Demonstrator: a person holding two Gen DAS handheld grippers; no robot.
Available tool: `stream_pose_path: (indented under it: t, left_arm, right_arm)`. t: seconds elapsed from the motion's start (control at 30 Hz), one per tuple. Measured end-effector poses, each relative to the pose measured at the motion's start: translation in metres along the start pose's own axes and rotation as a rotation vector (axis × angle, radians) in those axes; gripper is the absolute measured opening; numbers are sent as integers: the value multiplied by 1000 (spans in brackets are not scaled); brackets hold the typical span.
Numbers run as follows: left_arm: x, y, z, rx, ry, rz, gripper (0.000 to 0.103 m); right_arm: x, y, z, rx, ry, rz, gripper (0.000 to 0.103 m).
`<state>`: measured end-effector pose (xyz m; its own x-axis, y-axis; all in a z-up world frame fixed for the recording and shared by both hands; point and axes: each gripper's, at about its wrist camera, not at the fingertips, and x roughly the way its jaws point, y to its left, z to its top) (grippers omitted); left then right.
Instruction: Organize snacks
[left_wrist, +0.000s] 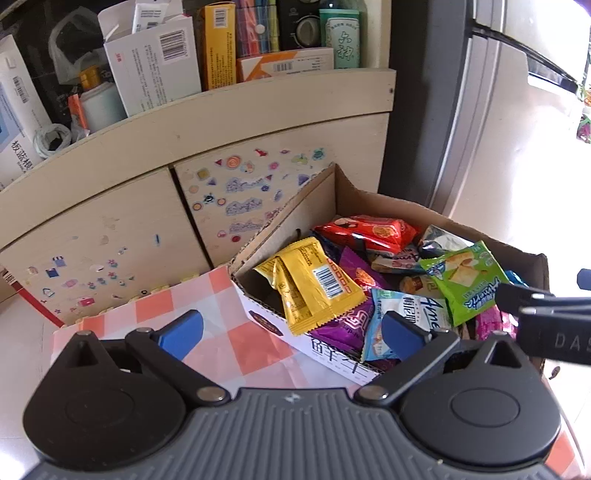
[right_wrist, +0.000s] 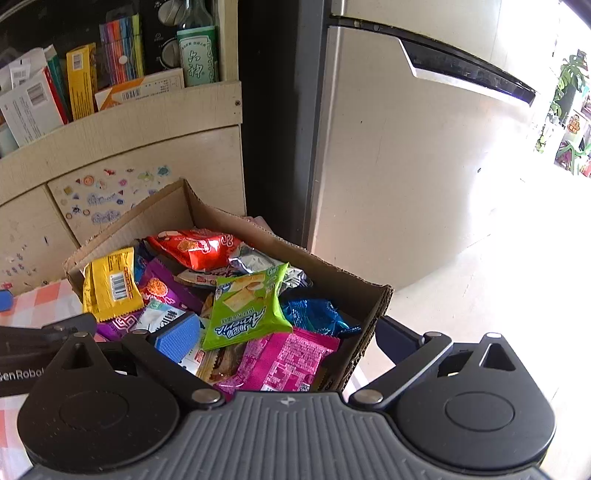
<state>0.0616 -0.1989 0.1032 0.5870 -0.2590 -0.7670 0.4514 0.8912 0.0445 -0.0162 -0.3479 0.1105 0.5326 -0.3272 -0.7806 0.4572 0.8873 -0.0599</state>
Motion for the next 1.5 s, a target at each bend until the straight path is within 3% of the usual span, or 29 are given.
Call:
stream_pose_path:
  t: [0.7, 1.5]
  left_arm:
    - [-1, -10, 3, 55, -3, 67, 102]
    - [5, -8, 1, 51, 34, 70, 100]
  right_arm:
    - [1, 2, -2, -17, 16, -16, 103]
    - [4, 7, -4, -46, 26, -33, 103]
